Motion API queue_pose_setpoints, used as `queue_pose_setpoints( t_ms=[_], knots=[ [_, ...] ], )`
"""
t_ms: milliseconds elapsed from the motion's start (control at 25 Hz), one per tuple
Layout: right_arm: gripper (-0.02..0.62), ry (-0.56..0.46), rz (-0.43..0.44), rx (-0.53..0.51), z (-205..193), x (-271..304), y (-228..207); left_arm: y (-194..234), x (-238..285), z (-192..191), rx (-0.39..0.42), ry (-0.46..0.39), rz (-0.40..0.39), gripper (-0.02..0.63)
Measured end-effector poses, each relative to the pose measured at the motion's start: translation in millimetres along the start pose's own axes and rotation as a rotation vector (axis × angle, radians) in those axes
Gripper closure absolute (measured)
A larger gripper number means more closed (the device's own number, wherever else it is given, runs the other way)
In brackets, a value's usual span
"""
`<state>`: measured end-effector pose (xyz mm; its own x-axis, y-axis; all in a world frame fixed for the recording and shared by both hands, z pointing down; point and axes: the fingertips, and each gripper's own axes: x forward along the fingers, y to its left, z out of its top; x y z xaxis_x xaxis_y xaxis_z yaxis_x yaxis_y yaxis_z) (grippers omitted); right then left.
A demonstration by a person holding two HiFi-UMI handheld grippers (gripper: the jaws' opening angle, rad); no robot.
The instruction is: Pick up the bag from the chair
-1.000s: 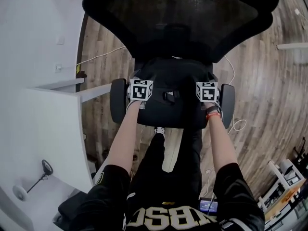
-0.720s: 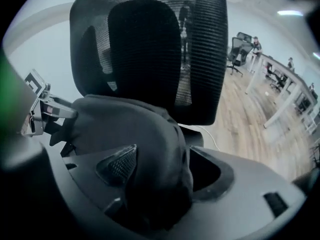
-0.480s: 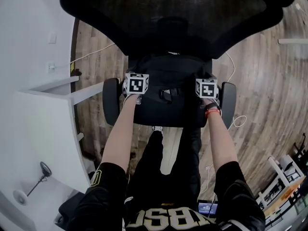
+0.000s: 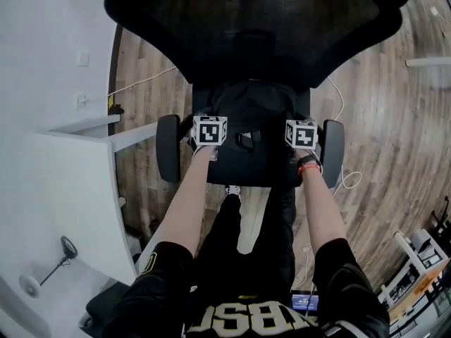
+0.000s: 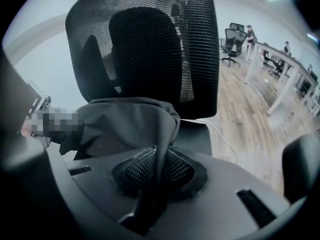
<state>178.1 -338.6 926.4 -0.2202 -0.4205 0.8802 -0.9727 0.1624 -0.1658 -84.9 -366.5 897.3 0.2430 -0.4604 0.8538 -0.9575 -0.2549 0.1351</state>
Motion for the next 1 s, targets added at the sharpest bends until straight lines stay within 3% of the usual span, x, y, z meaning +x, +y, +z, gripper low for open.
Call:
queue_pose_setpoints(
  t_ms=[400, 1000],
  knots=[
    [0.535, -0.089, -0.026, 0.03, 27, -71, 13, -8, -62, 27, -0.03, -0.11, -0.052, 0.547],
    [0.535, -0.321, -0.039, 0.02, 78, -209, 37, -35, -209, 93, 0.03, -0.344, -0.091, 0.549]
  ],
)
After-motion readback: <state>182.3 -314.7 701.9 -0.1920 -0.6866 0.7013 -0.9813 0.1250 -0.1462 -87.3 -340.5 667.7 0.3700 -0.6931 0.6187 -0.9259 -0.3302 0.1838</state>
